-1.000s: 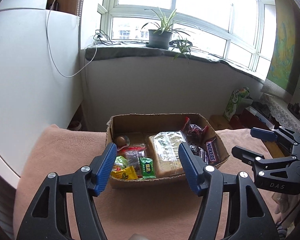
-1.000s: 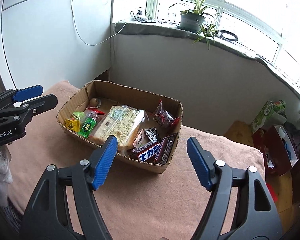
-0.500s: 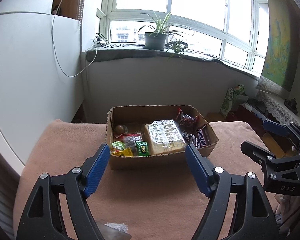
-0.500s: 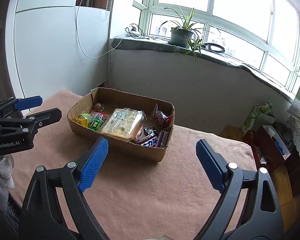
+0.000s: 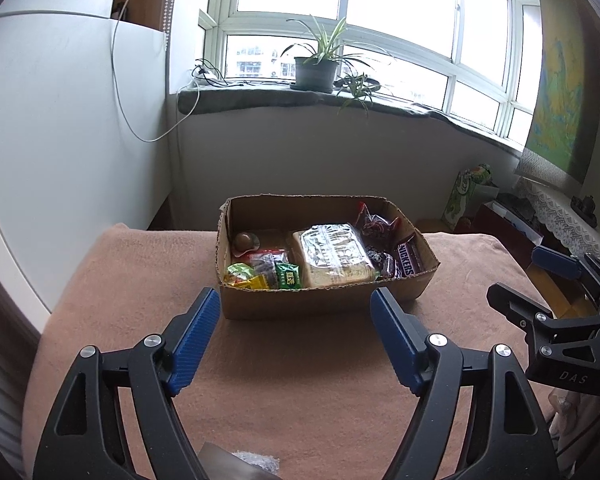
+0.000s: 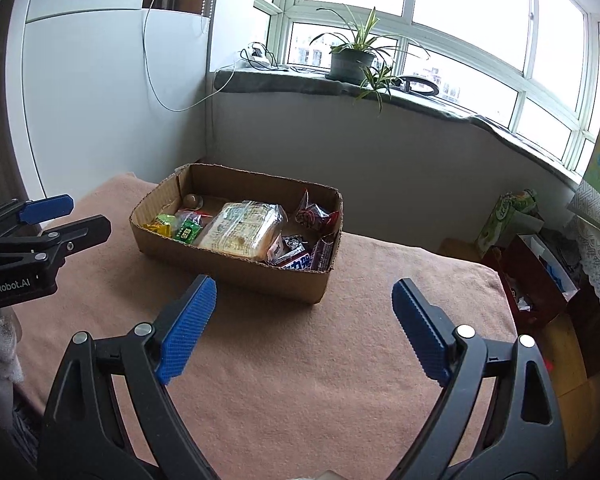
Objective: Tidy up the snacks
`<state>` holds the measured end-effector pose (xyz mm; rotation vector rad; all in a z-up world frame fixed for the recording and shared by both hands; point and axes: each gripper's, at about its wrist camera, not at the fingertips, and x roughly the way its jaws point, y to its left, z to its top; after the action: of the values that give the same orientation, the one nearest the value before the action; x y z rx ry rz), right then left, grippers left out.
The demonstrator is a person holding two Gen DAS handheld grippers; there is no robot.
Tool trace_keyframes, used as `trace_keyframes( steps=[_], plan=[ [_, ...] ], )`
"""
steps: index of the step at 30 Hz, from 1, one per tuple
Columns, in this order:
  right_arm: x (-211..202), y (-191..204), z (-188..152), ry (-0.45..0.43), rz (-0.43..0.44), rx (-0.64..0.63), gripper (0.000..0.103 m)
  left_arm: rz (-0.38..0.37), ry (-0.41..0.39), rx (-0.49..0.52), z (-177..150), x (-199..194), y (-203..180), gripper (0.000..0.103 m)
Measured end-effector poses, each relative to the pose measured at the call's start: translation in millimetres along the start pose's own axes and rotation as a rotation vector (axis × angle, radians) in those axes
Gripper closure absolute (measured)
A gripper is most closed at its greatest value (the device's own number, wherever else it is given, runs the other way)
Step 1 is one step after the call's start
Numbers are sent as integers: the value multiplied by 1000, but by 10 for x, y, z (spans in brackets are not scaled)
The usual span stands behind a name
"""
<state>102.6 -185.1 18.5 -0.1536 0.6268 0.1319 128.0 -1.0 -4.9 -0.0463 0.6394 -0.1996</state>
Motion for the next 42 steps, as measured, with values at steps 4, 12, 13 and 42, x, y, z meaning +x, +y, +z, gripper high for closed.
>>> trace_keyframes(
  steps=[4, 12, 13, 42],
  plan=[
    [9, 19, 2, 1, -6, -10, 11, 3, 1, 5, 4, 6, -16, 25],
    [8, -15, -13, 3, -12, -3, 11, 10, 5, 6, -11, 6, -27, 25],
    [10, -19, -20, 4, -13, -2, 11, 10, 5, 7, -13, 7, -31, 25],
    [-4, -73, -59, 14, -11, 2, 11, 9, 14, 20, -48, 36, -75, 25]
  ],
)
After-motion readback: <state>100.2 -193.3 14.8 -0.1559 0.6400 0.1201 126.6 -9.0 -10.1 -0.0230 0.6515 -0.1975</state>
